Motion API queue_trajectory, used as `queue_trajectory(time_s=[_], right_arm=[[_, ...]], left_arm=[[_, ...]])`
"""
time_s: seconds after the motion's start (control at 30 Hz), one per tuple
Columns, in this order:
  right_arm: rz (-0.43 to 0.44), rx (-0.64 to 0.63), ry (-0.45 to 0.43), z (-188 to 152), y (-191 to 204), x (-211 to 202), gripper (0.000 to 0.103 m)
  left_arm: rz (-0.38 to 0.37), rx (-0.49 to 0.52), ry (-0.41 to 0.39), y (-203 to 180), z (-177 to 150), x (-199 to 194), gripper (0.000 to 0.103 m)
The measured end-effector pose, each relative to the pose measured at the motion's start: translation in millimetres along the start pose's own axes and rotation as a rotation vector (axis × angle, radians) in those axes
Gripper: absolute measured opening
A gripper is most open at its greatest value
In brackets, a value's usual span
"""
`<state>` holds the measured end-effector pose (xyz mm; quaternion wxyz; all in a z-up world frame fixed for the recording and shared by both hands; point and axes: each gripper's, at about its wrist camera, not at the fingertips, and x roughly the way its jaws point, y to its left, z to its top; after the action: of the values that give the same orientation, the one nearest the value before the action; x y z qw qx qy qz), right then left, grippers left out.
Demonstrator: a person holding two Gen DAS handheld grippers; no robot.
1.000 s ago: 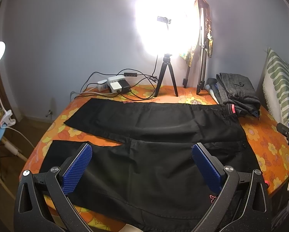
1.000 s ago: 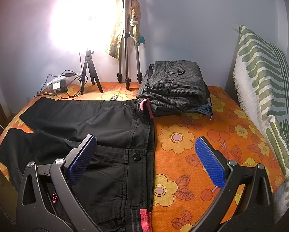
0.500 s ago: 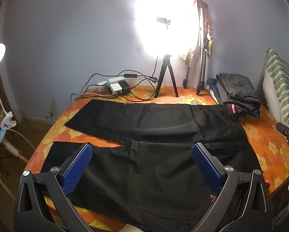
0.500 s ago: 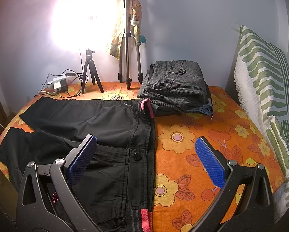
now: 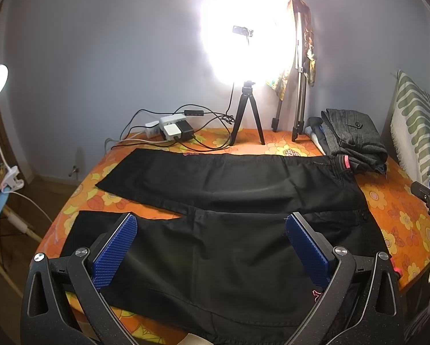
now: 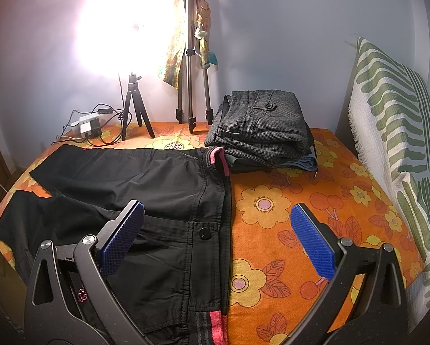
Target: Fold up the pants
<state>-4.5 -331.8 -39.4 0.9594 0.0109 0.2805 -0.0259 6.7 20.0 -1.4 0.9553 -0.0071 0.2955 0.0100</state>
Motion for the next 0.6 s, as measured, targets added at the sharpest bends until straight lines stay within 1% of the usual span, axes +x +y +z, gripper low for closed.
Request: queue_trajectory(time_s=[0.6], right_arm=[[-0.001, 0.000, 0.000, -0.5, 0.7, 0.0, 0.103]], left_arm=[[0.002, 0.002, -0.002, -1.3, -0.5, -0.2, 0.103]])
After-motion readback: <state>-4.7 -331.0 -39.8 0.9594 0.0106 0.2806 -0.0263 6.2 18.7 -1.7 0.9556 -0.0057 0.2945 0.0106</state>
